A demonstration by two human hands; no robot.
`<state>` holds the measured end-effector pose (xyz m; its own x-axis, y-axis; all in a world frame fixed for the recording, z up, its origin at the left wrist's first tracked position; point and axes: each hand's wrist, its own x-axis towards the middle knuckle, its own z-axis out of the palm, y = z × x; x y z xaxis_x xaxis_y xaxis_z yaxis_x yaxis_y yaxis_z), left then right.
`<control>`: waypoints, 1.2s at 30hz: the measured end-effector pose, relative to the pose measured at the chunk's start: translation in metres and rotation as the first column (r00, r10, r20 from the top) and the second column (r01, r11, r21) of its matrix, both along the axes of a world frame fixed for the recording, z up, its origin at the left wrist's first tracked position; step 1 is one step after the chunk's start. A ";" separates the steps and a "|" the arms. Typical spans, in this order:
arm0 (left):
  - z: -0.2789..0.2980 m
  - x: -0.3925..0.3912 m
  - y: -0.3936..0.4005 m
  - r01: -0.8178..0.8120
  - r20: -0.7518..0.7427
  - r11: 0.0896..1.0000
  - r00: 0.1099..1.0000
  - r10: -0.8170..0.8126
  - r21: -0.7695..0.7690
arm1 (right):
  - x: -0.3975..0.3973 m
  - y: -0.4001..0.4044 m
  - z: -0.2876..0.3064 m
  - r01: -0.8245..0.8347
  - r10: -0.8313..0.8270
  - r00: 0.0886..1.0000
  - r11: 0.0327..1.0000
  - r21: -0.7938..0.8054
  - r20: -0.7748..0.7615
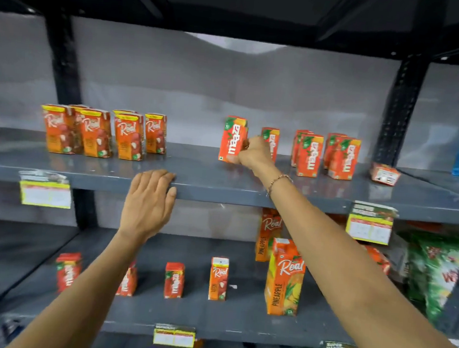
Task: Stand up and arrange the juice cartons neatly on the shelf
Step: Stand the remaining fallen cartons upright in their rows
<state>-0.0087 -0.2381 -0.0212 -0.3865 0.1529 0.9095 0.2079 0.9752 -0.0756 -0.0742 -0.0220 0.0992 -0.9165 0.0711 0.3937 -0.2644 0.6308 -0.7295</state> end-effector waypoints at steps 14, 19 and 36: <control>-0.004 -0.005 0.001 -0.021 -0.023 1.000 1.000 0.021 0.003 | -0.020 -0.020 -0.012 -0.001 -0.011 0.998 0.980 0.199 0.060; -0.001 -0.001 0.012 -0.027 -0.010 0.992 1.000 0.028 0.120 | 0.003 0.021 -0.008 0.062 -0.058 0.982 0.998 0.019 -0.182; 0.006 0.008 0.193 0.098 0.163 0.995 0.982 -0.094 -0.022 | 0.012 0.292 -0.018 0.663 -0.672 0.738 0.707 -0.246 0.059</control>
